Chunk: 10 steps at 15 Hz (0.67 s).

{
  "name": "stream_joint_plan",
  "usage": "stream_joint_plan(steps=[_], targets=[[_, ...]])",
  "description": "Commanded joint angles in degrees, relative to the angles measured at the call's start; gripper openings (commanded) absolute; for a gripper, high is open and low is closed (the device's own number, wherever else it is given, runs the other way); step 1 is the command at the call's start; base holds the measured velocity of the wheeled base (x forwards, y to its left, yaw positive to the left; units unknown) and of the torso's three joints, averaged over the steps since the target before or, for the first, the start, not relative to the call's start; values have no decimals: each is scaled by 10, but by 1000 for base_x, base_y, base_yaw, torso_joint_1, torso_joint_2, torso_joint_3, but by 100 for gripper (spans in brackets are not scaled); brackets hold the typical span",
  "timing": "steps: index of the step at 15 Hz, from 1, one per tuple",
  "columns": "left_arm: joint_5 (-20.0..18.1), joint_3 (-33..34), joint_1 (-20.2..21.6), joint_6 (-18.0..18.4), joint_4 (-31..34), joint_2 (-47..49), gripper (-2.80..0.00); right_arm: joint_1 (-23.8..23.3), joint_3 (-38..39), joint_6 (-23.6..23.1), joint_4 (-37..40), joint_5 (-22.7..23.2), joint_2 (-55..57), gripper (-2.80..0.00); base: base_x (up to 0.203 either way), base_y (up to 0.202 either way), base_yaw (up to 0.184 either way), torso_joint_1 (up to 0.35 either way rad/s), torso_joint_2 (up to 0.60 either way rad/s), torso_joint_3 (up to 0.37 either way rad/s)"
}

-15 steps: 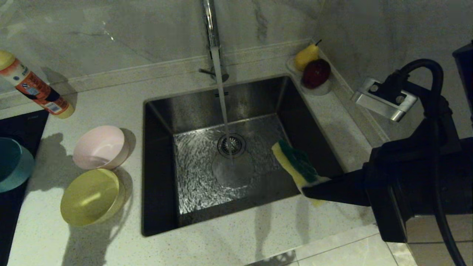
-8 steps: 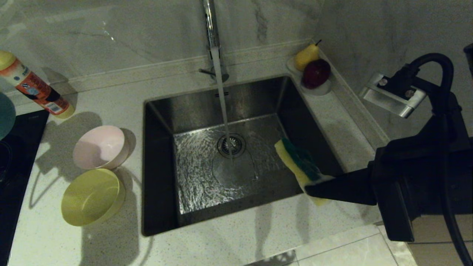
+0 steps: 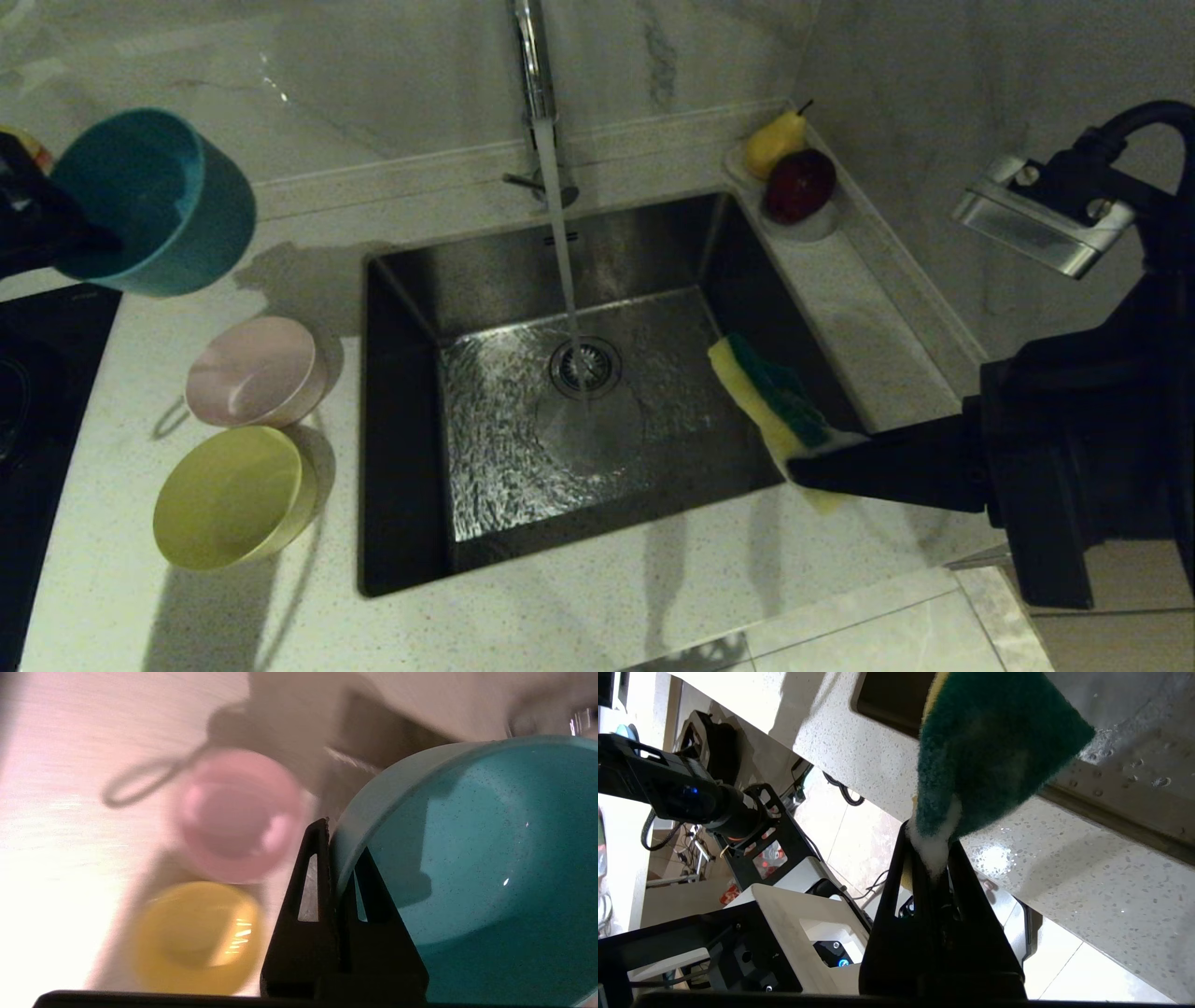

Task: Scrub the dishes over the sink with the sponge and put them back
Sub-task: Pick up a bowl and the sponge, then wash the bowl

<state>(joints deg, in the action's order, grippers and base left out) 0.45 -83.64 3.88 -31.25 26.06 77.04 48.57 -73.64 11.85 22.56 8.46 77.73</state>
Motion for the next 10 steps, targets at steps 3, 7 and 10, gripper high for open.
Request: stream_joint_plan(steps=[3, 7, 10], targets=[[69, -10, -171, -18, -21, 100, -280, 0, 0, 0, 1, 1, -13, -280, 0, 0, 0, 0, 0, 0], [105, -12, -258, -48, -64, 180, -280, 0, 3, -1, 0, 1, -18, -280, 0, 0, 0, 0, 0, 0], [129, -45, -299, -50, -76, 232, -280, -1, 9, -1, 0, 0, -18, -280, 0, 0, 0, 0, 0, 0]])
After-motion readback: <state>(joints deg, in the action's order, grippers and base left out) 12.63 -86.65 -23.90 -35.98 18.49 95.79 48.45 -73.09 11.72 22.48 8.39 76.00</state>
